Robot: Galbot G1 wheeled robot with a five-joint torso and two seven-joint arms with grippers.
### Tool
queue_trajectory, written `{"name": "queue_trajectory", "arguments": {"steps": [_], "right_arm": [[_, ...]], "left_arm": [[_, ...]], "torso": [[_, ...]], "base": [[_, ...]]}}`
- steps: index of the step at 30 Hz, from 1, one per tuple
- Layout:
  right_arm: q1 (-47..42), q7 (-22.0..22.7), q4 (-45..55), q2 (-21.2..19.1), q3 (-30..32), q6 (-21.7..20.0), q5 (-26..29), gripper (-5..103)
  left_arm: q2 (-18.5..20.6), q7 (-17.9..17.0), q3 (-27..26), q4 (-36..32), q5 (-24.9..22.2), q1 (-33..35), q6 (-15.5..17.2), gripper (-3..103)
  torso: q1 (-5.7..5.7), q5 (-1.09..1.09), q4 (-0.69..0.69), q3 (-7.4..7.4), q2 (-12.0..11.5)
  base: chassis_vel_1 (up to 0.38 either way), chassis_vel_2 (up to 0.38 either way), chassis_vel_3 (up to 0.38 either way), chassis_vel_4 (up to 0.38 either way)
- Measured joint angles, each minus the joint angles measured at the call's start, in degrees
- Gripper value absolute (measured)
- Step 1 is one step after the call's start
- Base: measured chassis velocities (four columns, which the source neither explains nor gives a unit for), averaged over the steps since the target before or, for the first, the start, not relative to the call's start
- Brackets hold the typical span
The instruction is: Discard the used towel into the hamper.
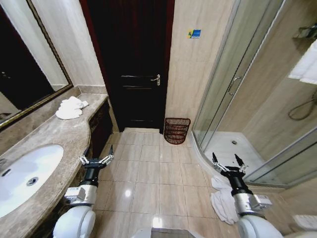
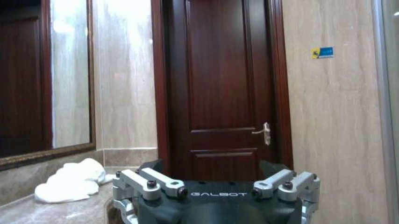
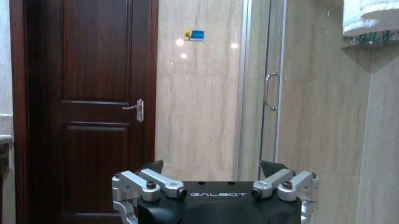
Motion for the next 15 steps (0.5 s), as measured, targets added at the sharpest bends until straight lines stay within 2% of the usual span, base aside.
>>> {"name": "queue_trajectory", "arguments": {"steps": [7, 10, 15], "right_arm": [[1.54, -0.3, -3.46, -0.18, 0.81, 0.12, 0.11, 100], [2.42, -0.03, -4.25, -0.83, 2.03, 0.12, -0.25, 100], [2.5, 1.2, -4.46, -1.8, 2.89, 0.12, 0.15, 100]], "left_arm": [[-1.58, 1.25, 0.41, -0.03, 1.48, -1.64, 1.76, 100], [-1.08, 1.34, 0.16, -0.74, 1.43, -2.92, 4.35, 100], [-1.67, 1.34, -0.33, -0.73, 1.95, -4.12, 5.02, 100]], "torso": [[0.0, 0.0, 0.0, 0.0, 0.0], [0.0, 0.0, 0.0, 0.0, 0.0], [0.0, -0.01, -0.01, 0.0, 0.0]], "base": [[0.0, 0.0, 0.0, 0.0], [0.0, 0.0, 0.0, 0.0], [0.0, 0.0, 0.0, 0.0]]}}
